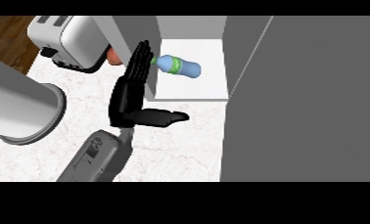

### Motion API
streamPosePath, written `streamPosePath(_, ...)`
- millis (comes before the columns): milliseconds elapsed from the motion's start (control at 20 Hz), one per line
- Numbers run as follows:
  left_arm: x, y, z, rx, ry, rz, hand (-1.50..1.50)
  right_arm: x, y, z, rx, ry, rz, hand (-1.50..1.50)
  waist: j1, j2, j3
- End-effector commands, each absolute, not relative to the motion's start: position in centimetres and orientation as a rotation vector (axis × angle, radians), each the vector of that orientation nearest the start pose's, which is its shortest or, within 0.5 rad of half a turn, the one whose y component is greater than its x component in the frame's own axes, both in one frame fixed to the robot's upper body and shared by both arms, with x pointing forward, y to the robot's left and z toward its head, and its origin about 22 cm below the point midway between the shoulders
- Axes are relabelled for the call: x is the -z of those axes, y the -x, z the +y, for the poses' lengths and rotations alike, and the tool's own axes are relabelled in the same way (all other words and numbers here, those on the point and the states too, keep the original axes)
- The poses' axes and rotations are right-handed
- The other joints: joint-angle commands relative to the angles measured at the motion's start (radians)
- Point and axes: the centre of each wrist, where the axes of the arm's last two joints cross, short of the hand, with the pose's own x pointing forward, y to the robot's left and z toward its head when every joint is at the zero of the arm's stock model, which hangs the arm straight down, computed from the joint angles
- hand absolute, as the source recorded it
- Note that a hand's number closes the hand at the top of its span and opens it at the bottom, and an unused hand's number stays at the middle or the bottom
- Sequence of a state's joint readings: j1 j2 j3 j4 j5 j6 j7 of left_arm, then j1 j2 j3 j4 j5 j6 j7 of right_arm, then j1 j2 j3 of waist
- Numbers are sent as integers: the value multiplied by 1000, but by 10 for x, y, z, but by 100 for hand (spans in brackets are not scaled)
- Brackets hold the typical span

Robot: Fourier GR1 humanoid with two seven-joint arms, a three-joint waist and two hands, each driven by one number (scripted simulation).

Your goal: Pick up the bottled water, place it into the cabinet and close the cabinet

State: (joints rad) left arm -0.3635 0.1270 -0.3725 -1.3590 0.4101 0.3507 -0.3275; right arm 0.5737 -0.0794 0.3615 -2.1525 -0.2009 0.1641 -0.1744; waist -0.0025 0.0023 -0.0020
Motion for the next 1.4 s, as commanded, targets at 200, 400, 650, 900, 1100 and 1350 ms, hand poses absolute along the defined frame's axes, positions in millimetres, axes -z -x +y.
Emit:
streamPosePath(200, -66, -245, 159, -129, 287, -1943, -150, -51, -100, -191, 11, -456, -1769, -150, 8, -7, 2)
streamPosePath(400, -81, -214, 131, -168, 359, -1936, -150, -69, -101, -203, -8, -452, -1771, -150, 8, -7, 2)
streamPosePath(650, -78, -180, 148, -118, 401, -1896, -150, -58, -95, -194, -168, -427, -1770, -150, 6, -8, 2)
streamPosePath(900, -80, -154, 174, -143, 417, -1935, -150, -69, -94, -204, -343, -509, -1656, 150, 19, -6, 1)
streamPosePath(1100, -79, -136, 197, -197, 345, -1973, -150, -69, -75, -188, -492, -608, -1651, 150, 16, -11, 1)
streamPosePath(1350, -81, -116, 228, -200, 306, -1988, -150, -87, -85, -171, -567, -642, -1659, 150, 34, -7, -1)
